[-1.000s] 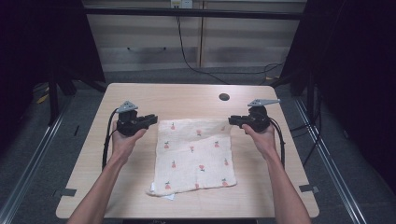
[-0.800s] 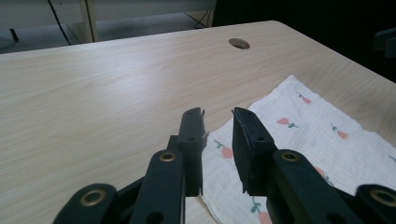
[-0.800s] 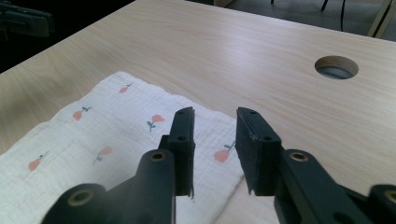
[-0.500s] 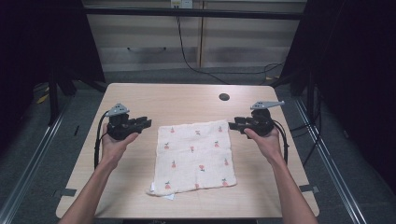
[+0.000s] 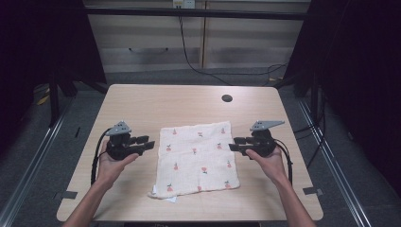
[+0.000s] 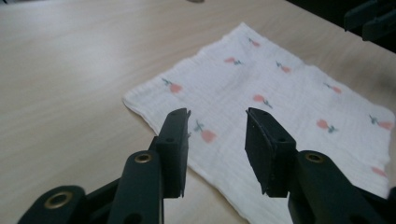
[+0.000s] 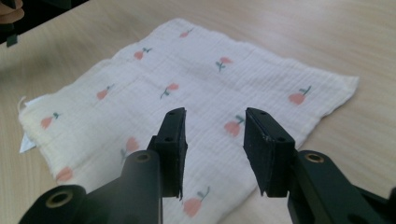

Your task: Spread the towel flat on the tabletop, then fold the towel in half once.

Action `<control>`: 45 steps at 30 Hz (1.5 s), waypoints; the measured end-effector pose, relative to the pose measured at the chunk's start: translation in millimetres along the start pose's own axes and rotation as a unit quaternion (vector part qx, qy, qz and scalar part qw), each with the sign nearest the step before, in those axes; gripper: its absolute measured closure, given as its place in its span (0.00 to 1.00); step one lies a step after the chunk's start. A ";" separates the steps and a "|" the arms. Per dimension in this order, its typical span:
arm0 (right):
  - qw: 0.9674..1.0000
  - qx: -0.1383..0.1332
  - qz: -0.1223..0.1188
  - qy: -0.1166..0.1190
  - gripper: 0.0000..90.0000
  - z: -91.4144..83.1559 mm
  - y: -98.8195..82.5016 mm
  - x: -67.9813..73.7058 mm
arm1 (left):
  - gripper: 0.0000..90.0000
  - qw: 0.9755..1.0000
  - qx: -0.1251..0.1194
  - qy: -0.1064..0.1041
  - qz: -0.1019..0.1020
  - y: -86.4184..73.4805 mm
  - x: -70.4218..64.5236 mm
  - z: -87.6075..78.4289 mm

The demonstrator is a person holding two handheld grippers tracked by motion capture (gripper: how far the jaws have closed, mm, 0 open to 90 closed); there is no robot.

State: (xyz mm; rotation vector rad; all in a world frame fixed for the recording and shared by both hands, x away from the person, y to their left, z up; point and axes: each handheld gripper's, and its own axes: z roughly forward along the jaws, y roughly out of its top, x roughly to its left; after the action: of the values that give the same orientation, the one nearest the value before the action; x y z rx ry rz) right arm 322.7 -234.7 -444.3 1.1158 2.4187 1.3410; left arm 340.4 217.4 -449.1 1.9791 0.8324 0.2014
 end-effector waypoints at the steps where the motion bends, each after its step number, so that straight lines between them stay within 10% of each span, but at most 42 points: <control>1: 1.000 0.003 0.000 0.002 0.66 1.0 -3.2 1.5 | 0.63 1.000 0.007 0.002 0.001 -3.7 -1.9 0.8; 14: 0.999 0.044 0.004 -0.002 0.65 21.6 -35.9 12.8 | 0.59 0.997 0.073 -0.031 0.019 -40.4 -24.6 24.8; 27: 0.996 0.079 -0.009 -0.026 0.66 34.3 -46.7 10.6 | 0.58 0.995 0.084 -0.007 0.050 -46.0 -34.8 44.1; 37: 0.994 0.091 -0.037 -0.043 0.97 30.2 -51.0 19.0 | 0.88 0.993 0.089 0.001 0.080 -45.8 -37.0 44.0; 45: 0.995 0.089 -0.035 -0.023 0.99 26.6 -56.6 27.3 | 0.94 0.993 0.090 -0.006 0.074 -48.4 -40.3 40.8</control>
State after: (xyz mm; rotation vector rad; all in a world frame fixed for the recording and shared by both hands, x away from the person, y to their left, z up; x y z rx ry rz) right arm 285.6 -216.7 -498.7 1.0769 2.5595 1.0856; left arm 305.7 178.7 -503.2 2.2109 0.7164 0.2065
